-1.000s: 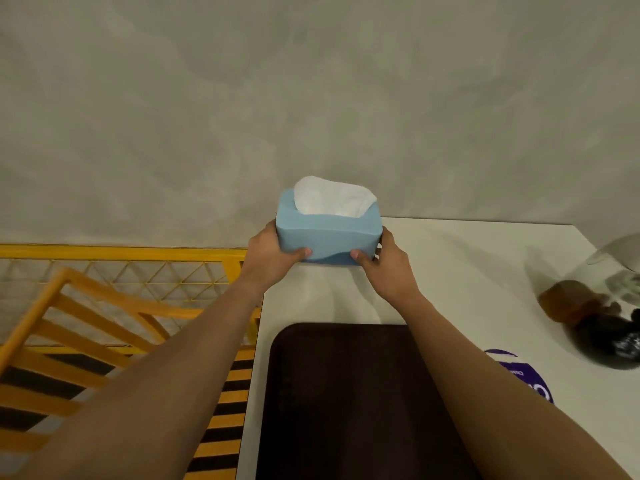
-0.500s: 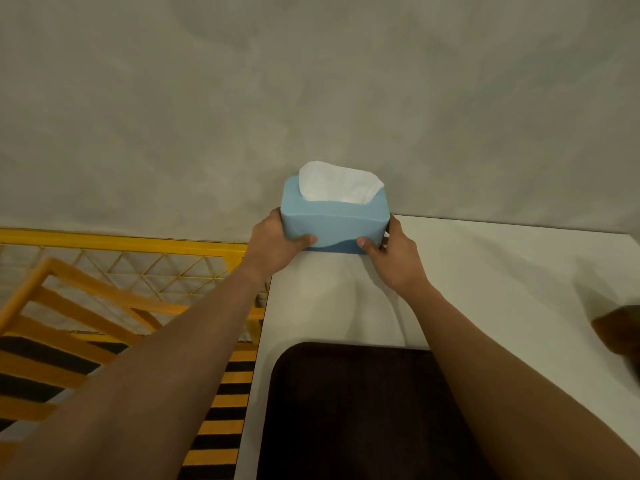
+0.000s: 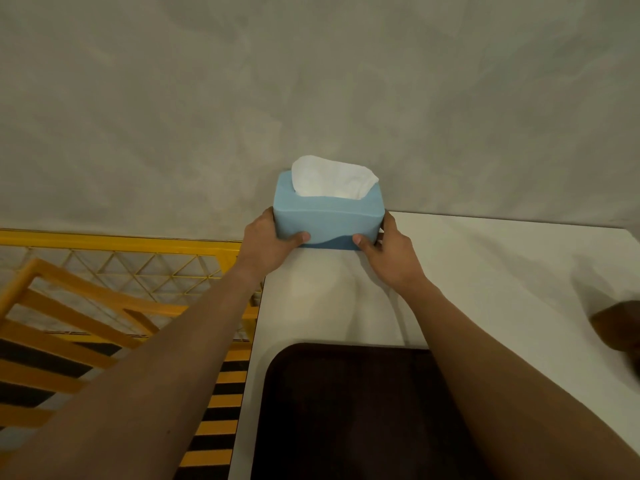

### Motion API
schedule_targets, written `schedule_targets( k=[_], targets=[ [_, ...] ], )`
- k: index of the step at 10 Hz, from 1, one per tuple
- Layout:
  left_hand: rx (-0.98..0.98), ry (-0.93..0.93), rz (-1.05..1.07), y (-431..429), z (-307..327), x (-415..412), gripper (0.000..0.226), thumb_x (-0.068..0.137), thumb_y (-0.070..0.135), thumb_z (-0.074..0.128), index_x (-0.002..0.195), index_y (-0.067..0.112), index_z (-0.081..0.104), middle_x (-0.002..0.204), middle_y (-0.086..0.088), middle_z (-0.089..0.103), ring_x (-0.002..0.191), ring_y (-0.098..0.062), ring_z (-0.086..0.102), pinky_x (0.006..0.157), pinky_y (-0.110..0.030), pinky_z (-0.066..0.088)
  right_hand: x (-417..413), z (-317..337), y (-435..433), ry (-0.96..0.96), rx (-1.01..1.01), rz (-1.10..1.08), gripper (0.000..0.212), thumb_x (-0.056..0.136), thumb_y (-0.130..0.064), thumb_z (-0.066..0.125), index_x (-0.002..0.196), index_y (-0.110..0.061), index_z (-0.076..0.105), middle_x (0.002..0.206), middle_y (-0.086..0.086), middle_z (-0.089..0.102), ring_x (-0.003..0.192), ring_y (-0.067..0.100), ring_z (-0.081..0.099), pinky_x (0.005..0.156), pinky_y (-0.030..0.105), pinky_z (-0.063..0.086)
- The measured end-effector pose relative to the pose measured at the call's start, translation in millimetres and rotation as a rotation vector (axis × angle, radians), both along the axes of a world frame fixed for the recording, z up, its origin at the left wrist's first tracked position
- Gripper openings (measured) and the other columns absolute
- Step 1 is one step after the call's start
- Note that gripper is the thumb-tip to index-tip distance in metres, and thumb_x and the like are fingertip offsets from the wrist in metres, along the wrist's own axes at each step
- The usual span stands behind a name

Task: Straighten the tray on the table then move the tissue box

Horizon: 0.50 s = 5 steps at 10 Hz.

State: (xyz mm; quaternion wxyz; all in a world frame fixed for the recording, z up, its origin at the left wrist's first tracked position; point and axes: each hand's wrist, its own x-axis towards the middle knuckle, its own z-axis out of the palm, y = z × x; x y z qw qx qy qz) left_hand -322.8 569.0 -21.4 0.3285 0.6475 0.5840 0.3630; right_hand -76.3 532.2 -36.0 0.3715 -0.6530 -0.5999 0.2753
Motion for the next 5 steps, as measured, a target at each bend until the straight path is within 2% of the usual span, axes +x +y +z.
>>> schedule_targets(
  k=[2,3,4,5],
  targets=[
    [-0.013,-0.009,-0.006,2.0,3.0,1.8,0.069,0.08,0.037,0.084,0.135,0.011,0.053,0.131,-0.007,0.064,0.104,-0.016,0.056,0.08,-0.025,0.046,-2.4,5.9,0.0,-0.025,-0.001,-0.011,0.073,0.098,-0.044,0.062,0.154,-0.016,0.025,0.138,0.009,0.059,0.119,0.03,0.06,0.088,0.029,0.045],
    [-0.022,-0.009,-0.005,4.5,-2.8,-0.5,0.069,0.08,0.037,0.084,0.136,0.012,0.052,0.131,-0.006,0.063,0.104,-0.015,0.055,0.071,-0.016,0.044,-7.6,4.5,0.8,-0.034,-0.019,-0.015,0.071,0.099,-0.041,0.061,0.154,-0.015,0.024,0.138,0.01,0.058,0.119,0.031,0.059,0.086,0.029,0.044],
    [-0.05,-0.017,-0.009,3.0,3.2,0.7,0.071,0.08,0.035,0.084,0.138,0.013,0.049,0.133,-0.006,0.061,0.107,-0.017,0.054,0.078,-0.022,0.046,-10.1,10.9,-2.2,-0.043,-0.028,-0.016,0.071,0.1,-0.04,0.061,0.154,-0.014,0.024,0.139,0.011,0.058,0.12,0.031,0.058,0.086,0.029,0.042],
    [-0.105,-0.028,-0.012,1.1,11.9,3.5,0.078,0.078,0.033,0.086,0.137,0.01,0.041,0.135,-0.01,0.057,0.12,-0.027,0.055,0.086,-0.034,0.047,-5.6,21.3,-1.0,-0.036,-0.067,0.005,0.07,0.096,-0.042,0.066,0.151,-0.014,0.032,0.14,0.009,0.056,0.124,0.031,0.056,0.088,0.028,0.04]
  ],
)
